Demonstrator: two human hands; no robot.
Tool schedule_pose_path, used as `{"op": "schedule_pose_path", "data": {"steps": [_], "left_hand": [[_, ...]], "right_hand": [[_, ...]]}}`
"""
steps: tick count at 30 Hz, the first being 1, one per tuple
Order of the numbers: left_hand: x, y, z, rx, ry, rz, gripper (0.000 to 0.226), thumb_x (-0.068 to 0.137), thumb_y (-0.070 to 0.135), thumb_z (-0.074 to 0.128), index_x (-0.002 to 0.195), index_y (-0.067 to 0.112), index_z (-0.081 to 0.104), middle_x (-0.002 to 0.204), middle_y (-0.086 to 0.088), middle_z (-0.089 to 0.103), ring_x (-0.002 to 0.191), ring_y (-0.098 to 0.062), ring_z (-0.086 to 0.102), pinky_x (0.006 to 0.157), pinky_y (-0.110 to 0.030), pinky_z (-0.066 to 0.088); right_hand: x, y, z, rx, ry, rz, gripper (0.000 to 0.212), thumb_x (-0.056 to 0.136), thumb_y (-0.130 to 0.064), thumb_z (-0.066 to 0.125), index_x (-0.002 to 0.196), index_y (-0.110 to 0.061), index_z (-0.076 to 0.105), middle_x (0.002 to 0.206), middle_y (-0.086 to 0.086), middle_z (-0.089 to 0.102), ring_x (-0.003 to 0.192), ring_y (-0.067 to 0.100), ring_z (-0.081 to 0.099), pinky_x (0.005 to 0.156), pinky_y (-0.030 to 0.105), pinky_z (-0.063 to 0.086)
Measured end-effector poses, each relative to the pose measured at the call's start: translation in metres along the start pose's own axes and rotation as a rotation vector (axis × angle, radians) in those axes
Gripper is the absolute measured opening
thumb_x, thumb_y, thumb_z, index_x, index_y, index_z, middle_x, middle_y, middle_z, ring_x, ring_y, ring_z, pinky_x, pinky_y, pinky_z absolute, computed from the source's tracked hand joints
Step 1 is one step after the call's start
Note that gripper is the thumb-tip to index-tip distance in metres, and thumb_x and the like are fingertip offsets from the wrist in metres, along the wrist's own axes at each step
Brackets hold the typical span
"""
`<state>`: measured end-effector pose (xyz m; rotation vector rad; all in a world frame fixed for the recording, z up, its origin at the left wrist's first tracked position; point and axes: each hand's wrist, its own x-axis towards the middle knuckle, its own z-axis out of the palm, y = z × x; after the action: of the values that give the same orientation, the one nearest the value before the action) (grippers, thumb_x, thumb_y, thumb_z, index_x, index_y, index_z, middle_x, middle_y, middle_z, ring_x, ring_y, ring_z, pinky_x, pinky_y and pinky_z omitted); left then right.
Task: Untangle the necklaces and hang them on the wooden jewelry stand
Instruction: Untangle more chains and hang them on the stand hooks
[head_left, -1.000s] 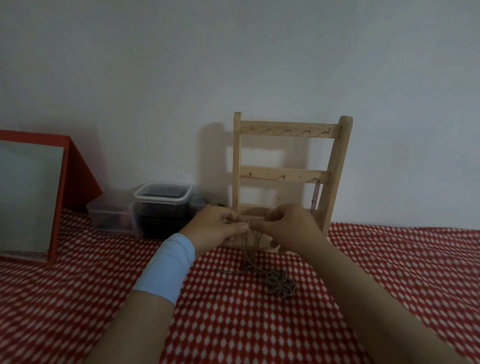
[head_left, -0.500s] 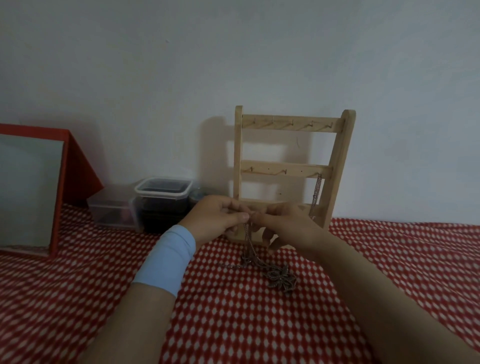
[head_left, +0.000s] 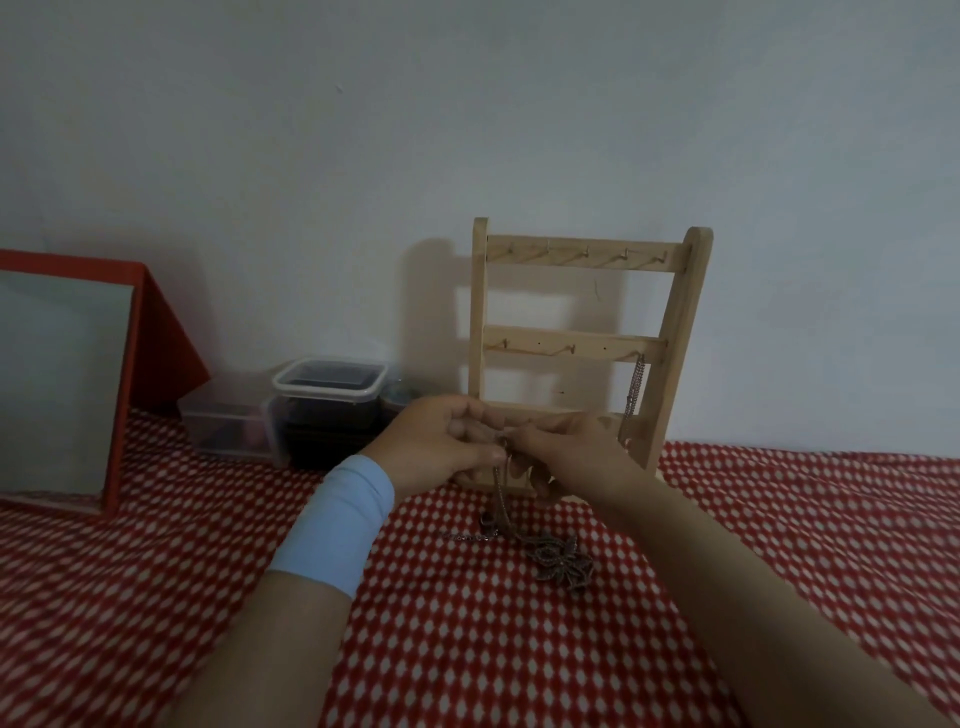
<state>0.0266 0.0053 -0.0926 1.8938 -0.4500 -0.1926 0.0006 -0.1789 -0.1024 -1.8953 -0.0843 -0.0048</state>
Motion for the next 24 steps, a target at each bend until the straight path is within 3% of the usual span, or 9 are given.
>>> {"op": "schedule_pose_path", "data": {"steps": [5,9,11,14,18,21,24], "left_hand": [[0.0031,-0.0013,0.0057,0.082,0.058,0.030,0.013,0.084,0.013,0.073,0.092,0.022,0.068,0.083,-0.001,0.074,0.072,-0.012,0.066,0.075,-0.034,0.057],[0.0057,-0.0030,0.0099,0.121,0.033,-0.003,0.011,0.089,0.013,0.065,0.088,0.024,0.065,0.080,0.003,0.068,0.059,-0.003,0.056,0.063,-0.022,0.046],[0.0062,-0.0011,0.0110,0.177,0.033,-0.023,0.016,0.092,0.011,0.057,0.086,0.024,0.064,0.081,0.001,0.065,0.059,-0.006,0.054,0.060,-0.022,0.046],[0.0052,0.0021,0.0104,0.195,0.008,-0.060,0.025,0.093,0.008,0.047,0.086,0.024,0.065,0.081,0.002,0.061,0.071,-0.011,0.057,0.060,-0.024,0.046],[0.0044,0.0019,0.0097,0.093,-0.023,-0.068,0.024,0.094,0.009,0.045,0.082,0.011,0.066,0.072,-0.002,0.057,0.073,-0.018,0.055,0.070,-0.030,0.044],[0.0041,0.0009,0.0098,0.095,-0.048,0.003,0.019,0.094,0.026,0.059,0.098,0.019,0.076,0.098,0.002,0.074,0.097,-0.014,0.067,0.090,-0.027,0.050],[0.0030,0.0025,0.0056,0.218,-0.014,0.060,0.018,0.094,0.034,0.060,0.097,0.027,0.076,0.099,0.009,0.074,0.098,-0.007,0.066,0.092,-0.026,0.050]], "right_hand": [[0.0019,0.0023,0.0023,-0.186,0.128,-0.047,0.020,0.098,-0.019,0.062,0.084,-0.015,0.075,0.065,-0.004,0.072,0.046,0.008,0.056,0.050,0.024,0.052],[0.0044,-0.0002,0.0050,0.278,0.074,0.130,0.023,0.101,-0.018,0.053,0.100,-0.001,0.070,0.077,0.003,0.064,0.053,0.013,0.055,0.048,0.029,0.047],[0.0060,-0.0003,0.0065,0.471,-0.027,0.179,0.019,0.102,-0.018,0.047,0.099,-0.006,0.062,0.073,0.001,0.057,0.052,0.013,0.050,0.047,0.028,0.041],[0.0047,-0.0008,0.0059,0.552,-0.165,0.148,0.020,0.105,-0.020,0.043,0.091,-0.016,0.056,0.062,-0.004,0.040,0.049,0.010,0.036,0.047,0.025,0.035],[0.0000,-0.0032,0.0019,0.479,-0.178,0.005,0.032,0.105,-0.017,0.049,0.079,-0.020,0.068,0.057,-0.006,0.034,0.048,0.009,0.032,0.051,0.025,0.036],[0.0027,-0.0022,0.0004,0.392,-0.064,-0.065,0.022,0.103,-0.015,0.055,0.088,-0.016,0.070,0.055,-0.007,0.042,0.051,0.009,0.037,0.054,0.024,0.039],[0.0040,-0.0032,-0.0010,0.246,0.023,-0.107,0.016,0.101,-0.016,0.060,0.090,-0.014,0.070,0.053,-0.012,0.051,0.050,0.007,0.041,0.056,0.022,0.040]]}}
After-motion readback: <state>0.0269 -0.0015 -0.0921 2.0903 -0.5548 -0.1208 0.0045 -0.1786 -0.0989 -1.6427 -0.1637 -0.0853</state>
